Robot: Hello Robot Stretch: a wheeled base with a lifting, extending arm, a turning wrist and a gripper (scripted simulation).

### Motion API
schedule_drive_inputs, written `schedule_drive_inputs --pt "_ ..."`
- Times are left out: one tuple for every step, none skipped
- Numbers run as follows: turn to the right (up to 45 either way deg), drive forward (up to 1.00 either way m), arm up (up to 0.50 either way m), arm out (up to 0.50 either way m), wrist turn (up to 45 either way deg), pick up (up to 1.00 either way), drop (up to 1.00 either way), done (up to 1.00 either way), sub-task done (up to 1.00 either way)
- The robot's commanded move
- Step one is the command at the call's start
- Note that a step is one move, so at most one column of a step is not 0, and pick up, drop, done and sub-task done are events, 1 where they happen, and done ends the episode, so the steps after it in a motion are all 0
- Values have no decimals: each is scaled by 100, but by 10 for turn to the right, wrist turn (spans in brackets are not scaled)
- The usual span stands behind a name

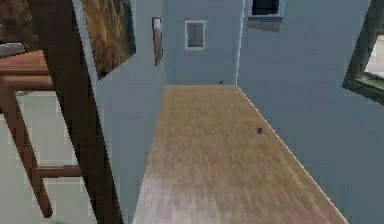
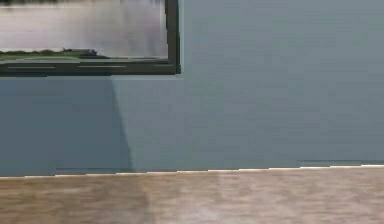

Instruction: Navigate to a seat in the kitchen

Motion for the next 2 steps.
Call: schedule_drive_inputs --pt "-300 0 0 0 0 0 0 0 0" --pt "0 45 0 0 0 0 0 0 0"
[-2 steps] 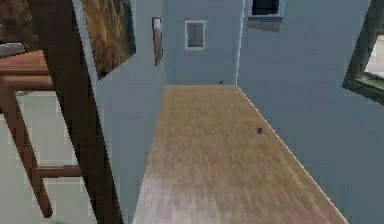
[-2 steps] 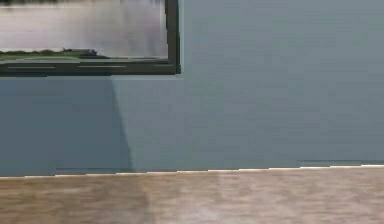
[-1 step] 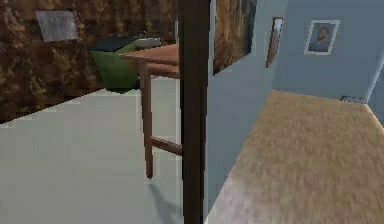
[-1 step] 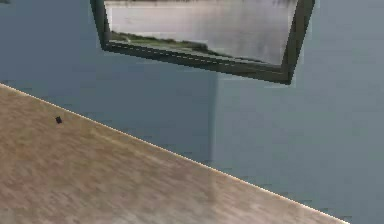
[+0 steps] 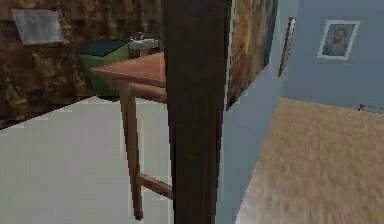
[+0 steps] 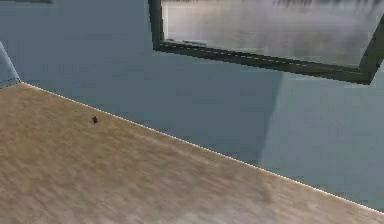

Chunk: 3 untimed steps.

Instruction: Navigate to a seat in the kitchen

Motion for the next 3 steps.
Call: schedule_drive_inputs --pt "-450 0 0 0 0 0 0 0 0" --pt "-150 0 0 0 0 0 0 0 0" --pt "0 30 0 0 0 0 0 0 0"
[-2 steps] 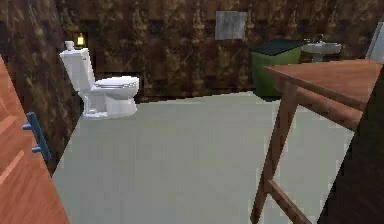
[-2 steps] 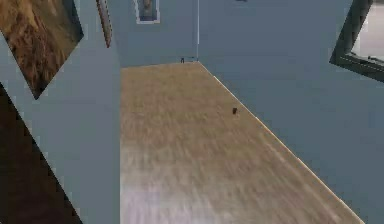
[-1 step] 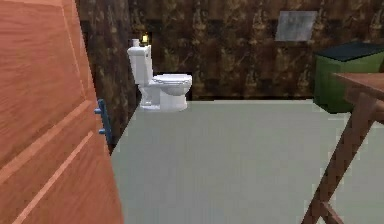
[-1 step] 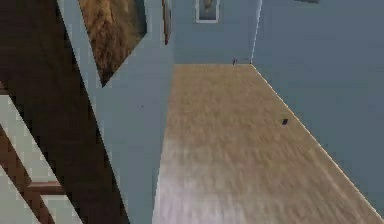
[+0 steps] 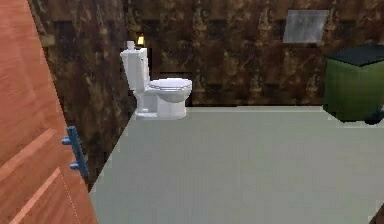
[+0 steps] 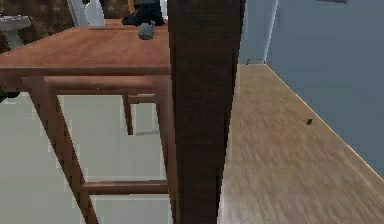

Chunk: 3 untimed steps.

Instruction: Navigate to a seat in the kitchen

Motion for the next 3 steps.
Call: schedule_drive_inputs --pt "90 0 0 0 0 0 0 0 0" --pt "30 0 0 0 0 0 0 0 0" --pt "0 100 0 0 0 0 0 0 0"
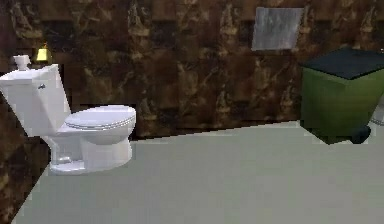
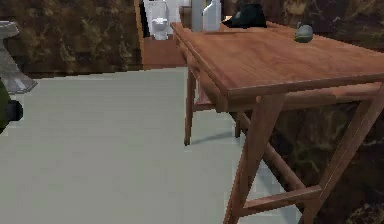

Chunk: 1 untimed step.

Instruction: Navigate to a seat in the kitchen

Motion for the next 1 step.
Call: schedule_drive_inputs --pt "0 20 0 0 0 0 0 0 0"
